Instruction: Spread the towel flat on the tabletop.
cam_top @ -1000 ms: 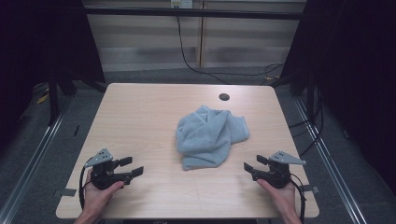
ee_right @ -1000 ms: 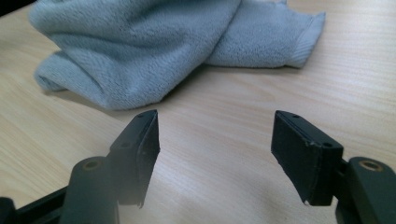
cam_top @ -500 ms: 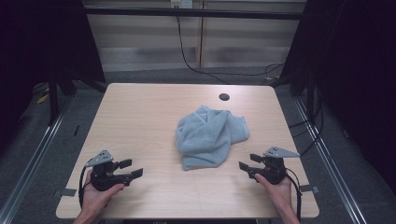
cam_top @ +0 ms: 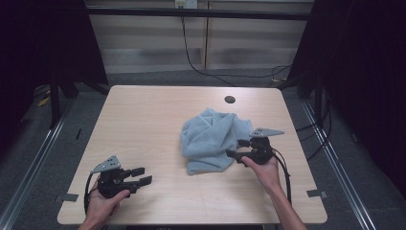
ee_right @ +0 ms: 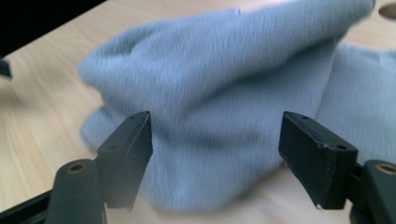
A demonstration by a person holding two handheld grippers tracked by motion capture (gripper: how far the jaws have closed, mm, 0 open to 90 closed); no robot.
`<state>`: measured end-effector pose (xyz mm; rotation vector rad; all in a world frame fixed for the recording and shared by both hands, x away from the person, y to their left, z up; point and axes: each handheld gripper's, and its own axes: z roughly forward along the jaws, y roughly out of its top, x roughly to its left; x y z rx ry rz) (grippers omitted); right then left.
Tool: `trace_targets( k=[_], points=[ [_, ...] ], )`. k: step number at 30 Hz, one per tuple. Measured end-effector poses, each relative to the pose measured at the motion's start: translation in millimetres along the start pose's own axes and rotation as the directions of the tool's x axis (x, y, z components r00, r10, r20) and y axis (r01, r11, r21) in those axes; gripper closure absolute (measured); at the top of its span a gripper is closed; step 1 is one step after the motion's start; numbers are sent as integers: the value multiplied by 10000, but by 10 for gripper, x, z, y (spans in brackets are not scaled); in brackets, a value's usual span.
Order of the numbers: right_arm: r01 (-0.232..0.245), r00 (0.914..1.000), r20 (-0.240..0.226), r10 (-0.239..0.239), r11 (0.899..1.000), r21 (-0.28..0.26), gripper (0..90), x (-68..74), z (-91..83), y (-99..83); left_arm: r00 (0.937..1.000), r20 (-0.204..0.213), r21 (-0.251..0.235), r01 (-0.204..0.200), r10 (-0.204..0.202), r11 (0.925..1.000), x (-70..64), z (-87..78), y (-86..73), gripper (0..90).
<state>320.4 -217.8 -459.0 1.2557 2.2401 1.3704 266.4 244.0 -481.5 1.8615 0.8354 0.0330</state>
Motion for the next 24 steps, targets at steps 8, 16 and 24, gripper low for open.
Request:
trace_targets(
  k=[8,16,24],
  points=[
    [-166,9999,3,166,9999,35,200,-174,274,284,9997,-237,351,21,-13,9994,30,38,0,400],
    [-544,9985,117,538,9969,564,201,-359,691,218,9984,-563,302,75,-58,9995,48,16,5,328],
    [-119,9999,-99,133,9912,1317,513,-292,775,73,9968,-773,119,212,-202,9997,74,23,30,298]
  ],
)
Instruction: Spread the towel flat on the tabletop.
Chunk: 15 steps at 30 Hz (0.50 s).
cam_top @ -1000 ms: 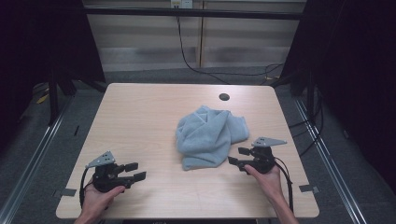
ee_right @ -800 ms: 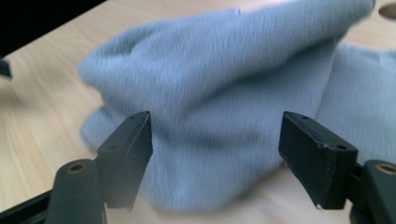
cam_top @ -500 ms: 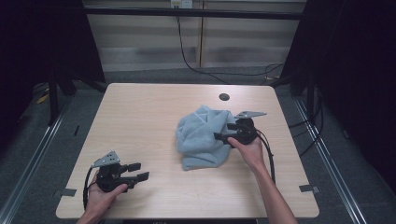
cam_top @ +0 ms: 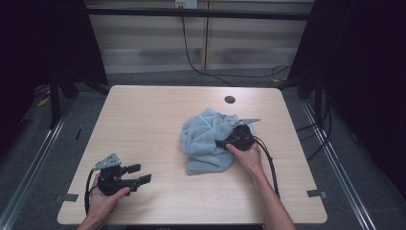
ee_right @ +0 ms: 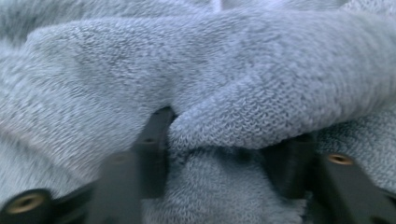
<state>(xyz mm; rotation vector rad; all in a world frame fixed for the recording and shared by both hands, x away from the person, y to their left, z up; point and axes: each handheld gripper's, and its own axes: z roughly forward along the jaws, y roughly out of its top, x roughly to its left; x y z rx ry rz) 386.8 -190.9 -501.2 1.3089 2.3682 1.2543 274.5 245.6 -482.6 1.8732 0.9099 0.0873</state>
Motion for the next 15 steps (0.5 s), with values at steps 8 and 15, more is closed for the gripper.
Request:
trace_targets(
  k=[8,15],
  points=[
    [364,9966,-740,-361,9993,18,624,255,-37,-145,9997,43,-339,223,-222,9992,10,-18,54,298],
    [1127,9829,-1498,-1067,9931,324,636,636,-128,-313,9996,262,-449,-93,105,9990,-55,2,178,338]
  ],
)
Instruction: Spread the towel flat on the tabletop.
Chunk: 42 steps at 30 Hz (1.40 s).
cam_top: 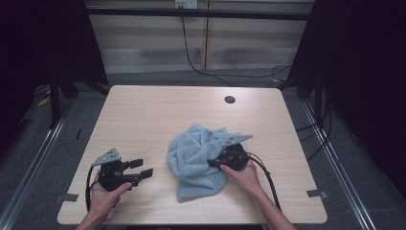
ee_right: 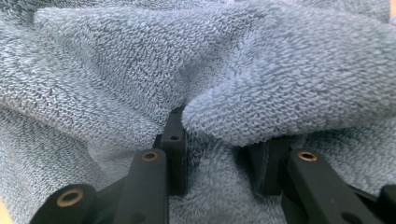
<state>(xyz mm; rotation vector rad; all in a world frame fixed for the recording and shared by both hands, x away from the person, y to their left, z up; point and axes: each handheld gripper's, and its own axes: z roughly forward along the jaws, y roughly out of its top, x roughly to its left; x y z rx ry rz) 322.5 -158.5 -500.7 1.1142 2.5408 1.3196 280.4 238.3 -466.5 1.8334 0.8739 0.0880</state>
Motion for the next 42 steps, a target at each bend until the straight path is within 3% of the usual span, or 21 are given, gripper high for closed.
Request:
trace_targets(
  k=[5,8,10,12,13,15,16,19,22,24,27,28,30,31,32,34,35,39,40,41,42],
  points=[
    [225,9990,-376,-229,9997,-124,634,201,-24,-108,9999,-18,15,-113,113,9999,-21,75,122,341],
    [474,9967,-677,-458,9986,236,625,381,-89,-150,9999,-82,133,-93,94,9999,-7,197,228,331],
    [464,9959,-785,-445,9987,215,617,415,-114,-167,9999,-49,150,-145,145,9998,-18,291,285,328],
    [204,9969,-771,-184,9995,249,535,461,-202,-200,9991,-33,349,-419,421,9985,-50,442,333,328],
    [204,9969,-771,-184,9995,249,535,461,-202,-200,9991,-33,349,-419,421,9985,-50,442,333,328],
    [98,9999,-90,-98,9999,-54,404,459,-376,-124,9986,123,473,-527,522,9975,-59,523,363,328],
    [98,9999,-90,-98,9999,-54,404,459,-376,-124,9987,157,480,-499,492,9976,-58,560,381,328],
    [-153,9998,132,167,9954,-943,376,364,-591,-7,9985,404,402,-385,369,9984,-43,669,394,339],
    [-221,9972,668,327,9879,-1534,357,192,-679,190,9965,784,988,-358,281,9945,-31,811,333,338],
    [-304,9967,688,426,9851,-1695,355,139,-669,245,9954,911,1181,-398,291,9922,-54,884,294,334],
    [-154,9972,709,257,9897,-1422,343,6,-444,453,9944,997,1486,-507,361,9876,-58,971,257,295],
    [-154,9972,709,257,9897,-1422,343,6,-444,453,9940,1035,1562,-513,353,9864,-53,995,245,295],
    [-216,9982,534,278,9934,-1127,343,-48,-266,520,9946,980,1654,-509,349,9849,-43,1033,228,290],
    [-313,9985,424,343,9971,-689,338,-97,-82,543,9948,966,1722,-495,331,9838,-35,1050,216,270],
    [-313,9985,424,343,9971,-689,338,-97,-82,543,9947,1007,1800,-405,226,9828,-24,1064,202,270],
    [-399,9984,383,408,9989,-228,331,-130,88,523,9934,1141,1938,-330,109,9805,-15,1098,168,274],
    [-483,9978,469,471,9985,249,329,-138,220,477,9938,1092,2038,-443,223,9780,-14,1114,151,291],
    [-586,9971,525,553,9962,648,349,-115,331,384,9949,764,1990,-797,656,9767,-53,1146,86,347],
    [-376,9962,811,331,9978,538,528,-73,313,364,9946,742,2020,-860,724,9756,-61,1141,88,446],
    [-376,9962,811,331,9978,538,528,-73,313,364,9944,712,2028,-916,786,9749,-66,1136,87,446],
    [-293,9968,762,257,9985,469,621,-57,291,362,9939,654,2024,-1005,889,9741,-69,1128,85,509]
  ],
)
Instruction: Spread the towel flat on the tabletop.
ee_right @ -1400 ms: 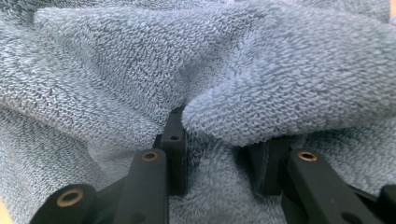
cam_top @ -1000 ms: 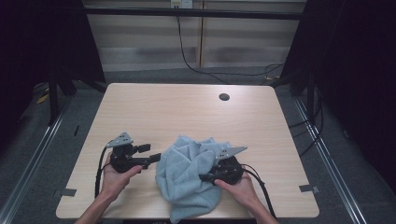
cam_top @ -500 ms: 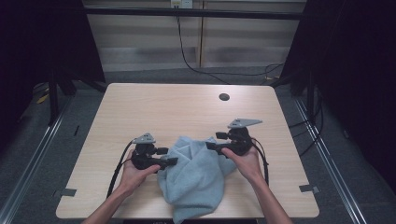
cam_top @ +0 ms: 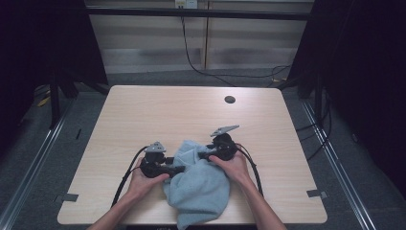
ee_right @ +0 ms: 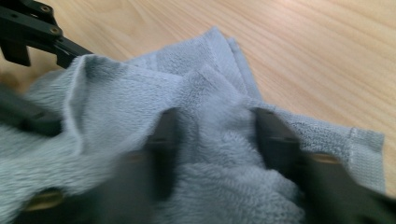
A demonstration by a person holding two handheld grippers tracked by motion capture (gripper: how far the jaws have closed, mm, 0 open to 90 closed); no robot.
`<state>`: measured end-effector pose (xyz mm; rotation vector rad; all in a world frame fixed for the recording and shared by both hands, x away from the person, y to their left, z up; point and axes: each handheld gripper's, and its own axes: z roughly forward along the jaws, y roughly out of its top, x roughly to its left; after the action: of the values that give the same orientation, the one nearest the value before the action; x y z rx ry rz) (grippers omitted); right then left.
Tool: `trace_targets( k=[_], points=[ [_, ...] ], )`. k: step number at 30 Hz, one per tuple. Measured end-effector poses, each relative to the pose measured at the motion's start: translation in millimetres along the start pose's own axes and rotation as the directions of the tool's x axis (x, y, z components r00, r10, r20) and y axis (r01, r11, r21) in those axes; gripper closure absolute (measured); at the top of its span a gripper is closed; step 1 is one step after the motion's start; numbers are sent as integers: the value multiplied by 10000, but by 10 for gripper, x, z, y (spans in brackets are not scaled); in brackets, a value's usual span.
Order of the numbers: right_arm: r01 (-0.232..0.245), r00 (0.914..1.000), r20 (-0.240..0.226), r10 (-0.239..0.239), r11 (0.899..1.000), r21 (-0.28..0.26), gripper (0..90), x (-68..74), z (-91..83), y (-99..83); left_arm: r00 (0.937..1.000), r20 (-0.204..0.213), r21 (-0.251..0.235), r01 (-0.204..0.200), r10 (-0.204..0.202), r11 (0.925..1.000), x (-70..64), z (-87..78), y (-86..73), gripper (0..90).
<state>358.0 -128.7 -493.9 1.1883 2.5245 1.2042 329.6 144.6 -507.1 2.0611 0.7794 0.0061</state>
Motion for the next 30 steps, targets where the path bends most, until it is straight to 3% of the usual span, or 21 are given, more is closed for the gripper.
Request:
trace_targets(
  k=[1,2,5,7,8,9,11,12,14,16,17,18,22,23,24,25,26,27,29,30],
  points=[
    [112,9999,21,-112,9999,-79,701,11,-18,-4,9999,-61,-3,-101,101,9999,-11,-10,2,569],
    [271,9996,77,-269,9994,-231,768,32,-55,-7,9996,-134,-62,-240,239,9997,-18,-27,9,685],
    [140,9998,114,-133,9983,-569,780,31,-108,-2,9998,-156,-330,-110,105,9994,0,-113,45,749],
    [-243,9994,213,274,9910,-1314,779,-27,-256,42,9998,-207,-641,-55,42,9979,30,-190,65,771],
    [-391,9988,218,430,9871,-1553,780,-59,-319,68,9993,-340,-1086,138,-176,9940,75,-287,90,773],
    [-391,9988,218,430,9871,-1553,780,-59,-319,68,9993,-340,-1086,138,-176,9940,75,-287,90,775],
    [-441,9958,685,606,9744,-2204,787,-142,-534,159,9971,-614,-1663,351,-459,9854,147,-460,123,778],
    [-441,9958,685,606,9744,-2204,787,-142,-534,159,9971,-614,-1663,351,-459,9854,147,-460,123,778],
    [-567,9941,735,801,9588,-2784,788,-195,-737,241,9962,-539,-2172,548,-680,9746,185,-585,158,778],
    [-584,9951,599,787,9561,-2872,789,-196,-783,270,9962,-148,-2691,784,-855,9599,194,-684,210,778],
    [-481,9950,692,714,9550,-2928,789,-181,-817,301,9966,-140,-2725,743,-812,9593,179,-713,240,779],
    [-358,9948,804,624,9541,-2972,789,-163,-840,336,9974,-419,-2676,450,-583,9625,155,-736,275,779],
    [-87,9926,1120,474,9463,-3233,791,-114,-922,509,9959,-785,-3001,203,-459,9537,139,-835,477,781],
    [-88,9915,1187,537,9368,-3497,791,-106,-992,605,9960,-798,-3162,137,-410,9486,140,-882,543,781],
    [-88,9915,1187,537,9368,-3497,791,-106,-992,605,9956,-878,-3342,29,-342,9425,137,-936,610,781],
    [-35,9914,1204,505,9321,-3623,790,-102,-1032,653,9952,-929,-3517,-45,-301,9361,133,-994,676,782],
    [35,9921,1168,456,9210,-3896,783,-88,-1113,746,9948,-986,-3653,-116,-263,9308,131,-1051,738,782],
    [35,9921,1168,456,9210,-3896,783,-88,-1113,746,9941,-1056,-3805,-191,-229,9246,123,-1104,794,782],
    [43,9924,1132,474,9083,-4184,780,-62,-1190,828,9924,-1214,-4025,-317,-190,9149,102,-1191,886,784],
    [111,9909,1250,508,8924,-4511,774,-32,-1254,890,9913,-1303,-4136,-370,-189,9097,90,-1222,924,785]
  ],
)
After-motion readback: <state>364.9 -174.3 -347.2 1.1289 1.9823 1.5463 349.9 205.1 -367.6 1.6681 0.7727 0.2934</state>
